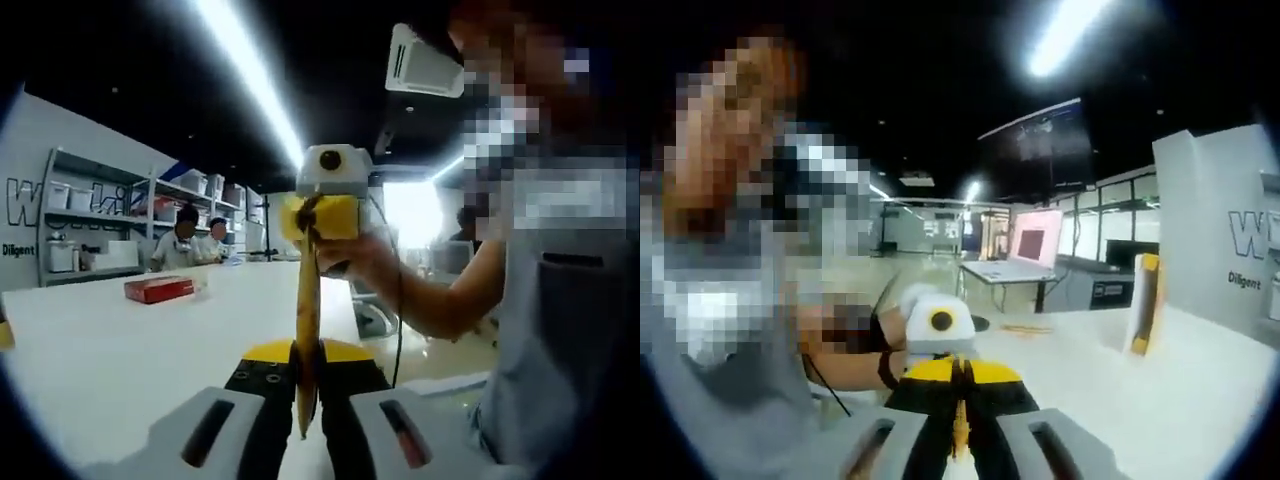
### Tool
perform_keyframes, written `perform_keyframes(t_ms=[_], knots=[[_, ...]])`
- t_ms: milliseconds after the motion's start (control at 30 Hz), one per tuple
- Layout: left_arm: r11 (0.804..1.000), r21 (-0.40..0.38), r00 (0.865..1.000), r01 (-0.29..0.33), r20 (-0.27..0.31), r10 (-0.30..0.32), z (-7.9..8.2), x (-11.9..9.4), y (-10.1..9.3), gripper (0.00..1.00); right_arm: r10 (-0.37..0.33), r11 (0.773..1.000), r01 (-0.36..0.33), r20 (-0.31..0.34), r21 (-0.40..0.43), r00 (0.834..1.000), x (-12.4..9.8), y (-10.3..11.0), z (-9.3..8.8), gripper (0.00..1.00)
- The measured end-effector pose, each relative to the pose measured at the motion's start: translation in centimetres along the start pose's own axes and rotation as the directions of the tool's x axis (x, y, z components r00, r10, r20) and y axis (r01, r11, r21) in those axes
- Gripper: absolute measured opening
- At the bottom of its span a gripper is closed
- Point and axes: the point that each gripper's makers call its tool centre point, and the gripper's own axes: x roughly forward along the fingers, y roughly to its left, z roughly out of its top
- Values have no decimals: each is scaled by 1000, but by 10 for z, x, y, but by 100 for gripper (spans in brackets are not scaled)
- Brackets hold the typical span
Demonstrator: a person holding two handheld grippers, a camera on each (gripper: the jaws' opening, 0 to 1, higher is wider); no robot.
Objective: Tear open the coffee pouch, take out the coffee, and pour the coffee from the pouch into the cup
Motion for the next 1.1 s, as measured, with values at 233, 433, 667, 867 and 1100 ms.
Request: perform_keyframes(t_ms=[233, 433, 667, 867, 1100], knots=[[998, -29, 997, -58, 50, 59, 8, -16, 15, 10, -27, 1000, 26, 28, 1, 999, 7, -7, 5, 22], [998, -26, 996, -63, 54, 64, 10, -16, 20, 10, -97, 995, 96, 76, 18, 992, 0, -16, 4, 25], [994, -39, 994, -99, 44, 101, 7, -14, 34, 11, -241, 968, 221, 189, 120, 952, -30, -27, -8, 29], [993, 0, 993, -121, -2, 121, -4, -11, 28, 11, -354, 933, 320, 244, 167, 903, -67, -30, -15, 30], [991, -18, 991, -134, 26, 134, 0, -14, 29, 11, -487, 872, 451, 259, 189, 834, -106, -49, -38, 32]])
